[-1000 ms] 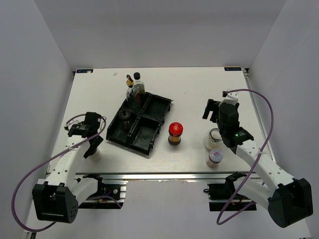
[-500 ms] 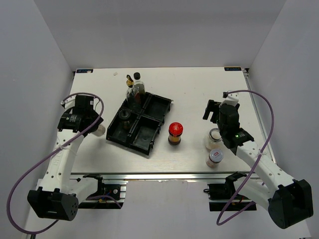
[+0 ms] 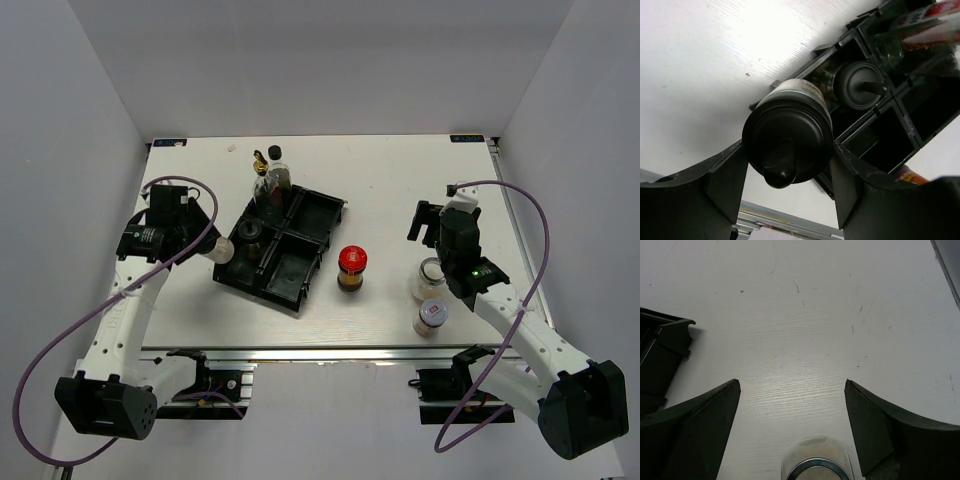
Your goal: Organize the condiment bottles
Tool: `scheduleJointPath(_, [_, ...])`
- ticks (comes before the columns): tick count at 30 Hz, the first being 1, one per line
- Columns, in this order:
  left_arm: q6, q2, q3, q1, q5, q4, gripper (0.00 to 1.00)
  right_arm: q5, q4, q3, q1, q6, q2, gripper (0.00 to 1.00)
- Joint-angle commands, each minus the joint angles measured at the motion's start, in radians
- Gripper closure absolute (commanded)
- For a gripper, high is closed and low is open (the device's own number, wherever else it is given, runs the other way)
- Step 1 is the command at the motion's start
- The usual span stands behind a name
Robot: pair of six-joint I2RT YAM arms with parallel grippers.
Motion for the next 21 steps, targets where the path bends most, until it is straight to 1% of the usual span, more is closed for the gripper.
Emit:
scheduleJointPath(1, [0.029, 0.001, -0.007, -0.026, 0.079, 0.108, 0.93, 0.0, 0.045, 0.002, -0.007, -0.017, -0.008, 0.11])
scheduleJointPath(3, [0.027, 0.02, -0.013, -0.05, 0.082, 0.116, 0.92, -0.007, 0.049, -0.001, -0.008, -0.019, -0.01, 0.11])
scheduleJointPath(4, [0.024, 0.03, -0.013, -0.087, 0.068, 0.116, 0.93, -0.01, 0.049, -0.001, -0.008, -0.02, -0.01, 0.11])
scheduleJointPath(6, [0.009, 0.067, -0.004, -0.135, 0.032, 0.107, 0.92, -0.015, 0.051, -0.001, -0.01, -0.023, -0.007, 0.11])
scheduleJointPath(7, [0.006, 0.081, 0.002, -0.185, -0.005, 0.096, 0.92, -0.017, 0.05, 0.0, -0.013, -0.022, -0.005, 0.11])
scheduleJointPath(10, [-0.008, 0.125, 0.013, -0.236, -0.053, 0.085, 0.92, -0.032, 0.053, -0.001, -0.015, -0.026, -0.004, 0.1])
scheduleJointPath(13, [-0.019, 0.159, 0.008, -0.238, -0.096, 0.082, 0.93, -0.033, 0.053, -0.003, -0.015, -0.026, -0.002, 0.11])
scheduleJointPath(21, [-0.035, 0.184, -0.046, -0.244, -0.12, 0.146, 0.93, -0.047, 0.06, -0.004, -0.016, -0.028, 0.001, 0.11])
